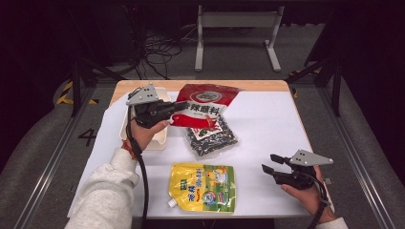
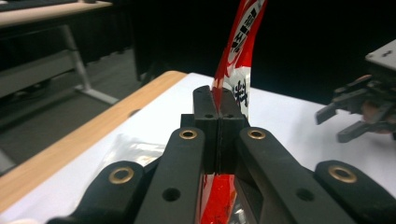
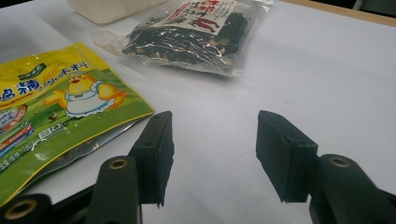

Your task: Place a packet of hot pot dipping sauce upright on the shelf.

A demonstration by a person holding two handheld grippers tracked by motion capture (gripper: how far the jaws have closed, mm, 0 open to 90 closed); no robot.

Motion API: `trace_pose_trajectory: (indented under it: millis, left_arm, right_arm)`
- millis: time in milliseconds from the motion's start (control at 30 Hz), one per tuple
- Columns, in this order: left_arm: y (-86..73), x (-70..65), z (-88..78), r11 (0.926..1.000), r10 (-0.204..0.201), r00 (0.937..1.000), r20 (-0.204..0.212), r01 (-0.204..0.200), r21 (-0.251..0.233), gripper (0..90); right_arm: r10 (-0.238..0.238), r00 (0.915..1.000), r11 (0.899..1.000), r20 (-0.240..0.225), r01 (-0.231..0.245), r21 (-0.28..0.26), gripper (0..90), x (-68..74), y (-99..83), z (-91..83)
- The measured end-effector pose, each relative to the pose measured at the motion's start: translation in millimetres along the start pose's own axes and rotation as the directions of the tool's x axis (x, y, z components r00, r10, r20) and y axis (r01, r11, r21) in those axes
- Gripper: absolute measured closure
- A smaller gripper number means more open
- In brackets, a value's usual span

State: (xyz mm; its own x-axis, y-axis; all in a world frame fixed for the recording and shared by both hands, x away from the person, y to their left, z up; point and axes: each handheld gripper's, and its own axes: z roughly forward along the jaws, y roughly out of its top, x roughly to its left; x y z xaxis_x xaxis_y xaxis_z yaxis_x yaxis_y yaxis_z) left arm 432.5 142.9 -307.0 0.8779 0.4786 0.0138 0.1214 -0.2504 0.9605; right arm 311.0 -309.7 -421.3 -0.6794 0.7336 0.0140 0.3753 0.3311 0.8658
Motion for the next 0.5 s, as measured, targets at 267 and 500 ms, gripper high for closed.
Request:
trace_pose_trajectory:
  millis: [267,500]
  left_arm:
    - [-2.9,41.1,-40.5,0.9996,-0.027,0.9917,-0.126,0.027,0.001,90.0]
    - [-9.7,76.8,-58.6,0.9985,-0.055,0.9791,-0.196,0.053,-0.013,90.0]
  right_arm:
    - [-0.007,1.0,1.0,-0.007,0.007,0.02,44.8,5.5,-4.1,3.3]
    - [0.004,1.0,0.999,0.002,-0.004,0.044,44.2,8.8,-13.0,1.3]
